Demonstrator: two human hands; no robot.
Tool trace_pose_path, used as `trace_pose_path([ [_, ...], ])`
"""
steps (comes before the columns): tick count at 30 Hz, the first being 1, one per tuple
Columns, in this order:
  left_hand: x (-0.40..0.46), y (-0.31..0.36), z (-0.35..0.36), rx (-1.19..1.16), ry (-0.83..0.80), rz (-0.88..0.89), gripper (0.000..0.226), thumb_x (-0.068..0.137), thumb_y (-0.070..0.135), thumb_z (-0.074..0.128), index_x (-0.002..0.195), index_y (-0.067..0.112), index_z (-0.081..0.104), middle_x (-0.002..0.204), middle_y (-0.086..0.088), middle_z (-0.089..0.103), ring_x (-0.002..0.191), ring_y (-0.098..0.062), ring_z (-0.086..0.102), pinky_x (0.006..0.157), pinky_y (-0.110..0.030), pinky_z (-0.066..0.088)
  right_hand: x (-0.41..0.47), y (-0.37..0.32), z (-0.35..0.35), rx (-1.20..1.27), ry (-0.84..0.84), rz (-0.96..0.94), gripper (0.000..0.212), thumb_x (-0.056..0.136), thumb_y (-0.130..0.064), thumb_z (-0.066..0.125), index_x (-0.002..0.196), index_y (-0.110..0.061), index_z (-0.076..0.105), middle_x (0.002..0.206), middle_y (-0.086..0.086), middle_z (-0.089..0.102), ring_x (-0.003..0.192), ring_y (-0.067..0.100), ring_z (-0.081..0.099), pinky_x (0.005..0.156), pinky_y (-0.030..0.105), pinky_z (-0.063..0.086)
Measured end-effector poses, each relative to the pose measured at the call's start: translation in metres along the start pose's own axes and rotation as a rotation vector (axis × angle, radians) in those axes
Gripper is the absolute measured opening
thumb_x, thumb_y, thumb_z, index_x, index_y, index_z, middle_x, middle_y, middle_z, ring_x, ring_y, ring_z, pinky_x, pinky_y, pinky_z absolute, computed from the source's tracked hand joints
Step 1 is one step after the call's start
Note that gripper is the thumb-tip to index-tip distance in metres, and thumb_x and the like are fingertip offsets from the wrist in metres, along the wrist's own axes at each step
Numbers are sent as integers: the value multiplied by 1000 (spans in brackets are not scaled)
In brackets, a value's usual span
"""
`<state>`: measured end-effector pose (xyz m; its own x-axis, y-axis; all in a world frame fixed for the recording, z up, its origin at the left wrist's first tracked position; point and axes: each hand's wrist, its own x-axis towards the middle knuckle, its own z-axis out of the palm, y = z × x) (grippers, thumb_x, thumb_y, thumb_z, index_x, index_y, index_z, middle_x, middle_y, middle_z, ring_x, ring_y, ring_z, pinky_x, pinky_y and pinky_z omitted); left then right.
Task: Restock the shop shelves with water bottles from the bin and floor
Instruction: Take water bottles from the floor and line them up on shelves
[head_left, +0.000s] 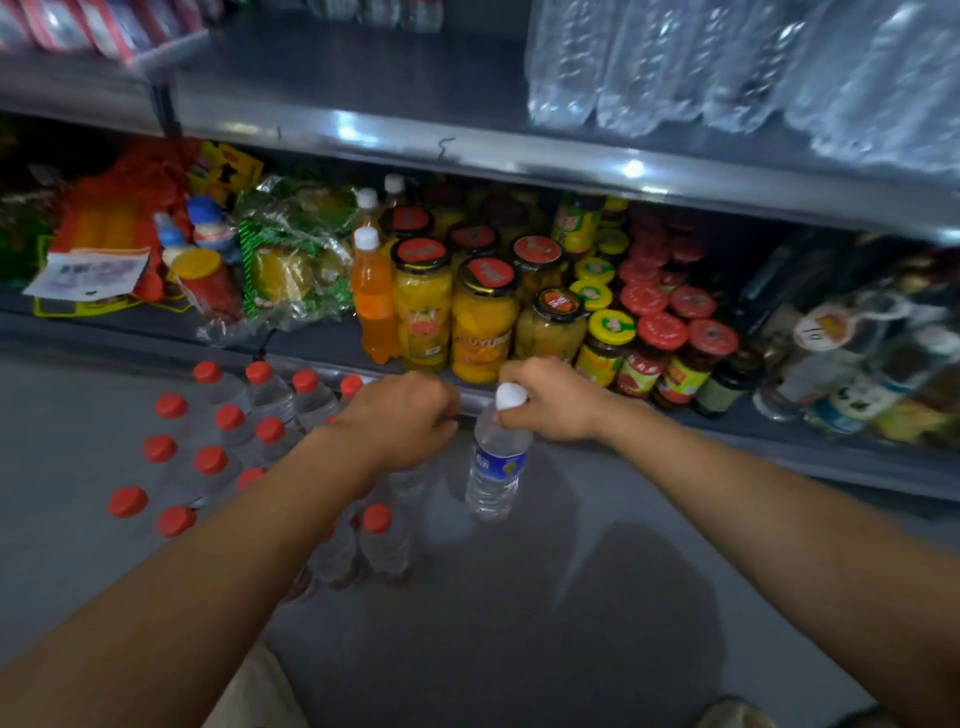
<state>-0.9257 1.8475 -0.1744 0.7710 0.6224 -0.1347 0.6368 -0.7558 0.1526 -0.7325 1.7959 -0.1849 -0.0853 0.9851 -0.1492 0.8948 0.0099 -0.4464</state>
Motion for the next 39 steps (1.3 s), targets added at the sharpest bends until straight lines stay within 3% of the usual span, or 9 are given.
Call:
trace_pose_path([
  [3,8,19,-21,-1,59,23,16,92,31,51,101,22,60,114,-7,63,105,-31,58,77,-35,47,-21,4,-41,16,94,-17,22,79,-24,72,74,-17,52,74,0,53,74,17,50,59,30,34],
  [7,22,44,-60,7,129,77,17,89,31,52,99,22,61,112,-7,64,104,-29,59,79,-36,50,-48,6,-98,8,199,-57,14,74,-15,70,79,-21,58,78,-3,60,74,13,54,64,30,43],
  [11,36,71,-104,-7,220,132,17,88,35,53,100,26,62,112,-2,64,104,-27,60,84,-42,51,-75,2,-157,-62,307,-121,17,73,-17,62,89,-18,58,83,-2,62,78,18,56,70,37,48],
  [15,52,96,-147,-12,326,189,18,88,36,55,102,26,63,108,2,65,103,-24,60,84,-40,51,-101,-1,-213,-115,406,-116,16,79,-16,58,90,-26,53,81,-3,60,76,20,56,69,39,48],
  [19,66,116,-187,-1,404,213,19,90,35,55,104,26,63,108,1,65,102,-24,60,83,-38,51,-115,-2,-266,-144,490,-77,9,84,-20,59,91,-23,56,82,-1,63,76,17,59,66,35,49],
  [23,77,131,-226,-14,468,253,16,91,35,55,102,27,63,102,6,65,94,-18,60,72,-31,47,-122,-13,-316,-209,611,-86,7,89,-28,61,83,-27,59,70,-12,59,61,-4,52,56,14,40],
  [27,90,141,-258,2,518,280,16,93,32,54,102,24,63,95,7,63,85,-14,58,60,-27,39,-119,-19,-361,-316,759,-62,4,86,-21,57,85,-18,60,71,-8,60,70,15,55,60,27,41],
  [31,102,146,-281,3,551,273,15,92,32,54,100,25,64,95,7,64,88,-17,60,73,-32,49,-105,-20,-392,-374,855,-66,12,87,-23,55,94,-15,59,87,6,66,81,25,59,71,37,48],
  [39,129,129,-276,23,535,245,14,91,33,54,97,27,65,96,8,65,90,-16,60,80,-37,52,-48,0,-404,-337,880,-17,19,86,-27,56,99,-12,54,91,11,64,80,28,59,67,34,46],
])
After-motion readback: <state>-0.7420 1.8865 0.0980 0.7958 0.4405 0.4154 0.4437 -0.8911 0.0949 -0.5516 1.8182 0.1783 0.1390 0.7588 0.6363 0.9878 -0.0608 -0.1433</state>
